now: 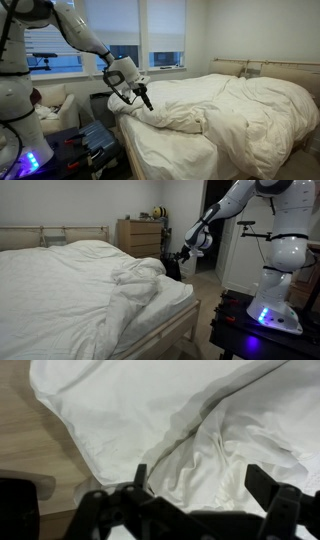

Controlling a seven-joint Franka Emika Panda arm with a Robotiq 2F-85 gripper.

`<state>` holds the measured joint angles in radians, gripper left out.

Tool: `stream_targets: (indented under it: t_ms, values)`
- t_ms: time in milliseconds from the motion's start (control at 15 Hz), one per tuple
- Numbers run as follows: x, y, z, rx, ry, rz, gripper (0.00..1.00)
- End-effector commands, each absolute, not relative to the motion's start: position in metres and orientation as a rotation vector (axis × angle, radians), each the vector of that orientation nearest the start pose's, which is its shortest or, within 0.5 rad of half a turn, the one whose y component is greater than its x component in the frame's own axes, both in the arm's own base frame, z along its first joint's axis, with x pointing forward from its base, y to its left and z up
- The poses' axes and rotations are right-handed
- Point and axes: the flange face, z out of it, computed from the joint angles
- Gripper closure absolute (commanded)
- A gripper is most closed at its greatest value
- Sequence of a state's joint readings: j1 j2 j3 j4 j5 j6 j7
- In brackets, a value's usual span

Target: Completely cover the white blanket over the bed

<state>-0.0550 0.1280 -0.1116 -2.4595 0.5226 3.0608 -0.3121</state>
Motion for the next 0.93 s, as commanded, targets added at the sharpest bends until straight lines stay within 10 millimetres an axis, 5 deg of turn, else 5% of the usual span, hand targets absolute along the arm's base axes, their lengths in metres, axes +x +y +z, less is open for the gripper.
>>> stream_targets:
  t_ms: [0,400,600,667,867]
  values:
    - [0.522,-0.136,0.287,-2.960,0.507,-0.800,0.00]
    - [0.559,-0.171,0.234,-2.969,0.485,-0.774,0.00]
    - [0.587,-0.173,0.201,-2.963,0.474,-0.731,0.00]
    - [0.563,-0.173,0.217,-2.974,0.476,-0.710,0.00]
    - [0.567,-0.174,0.202,-2.978,0.477,-0.685,0.00]
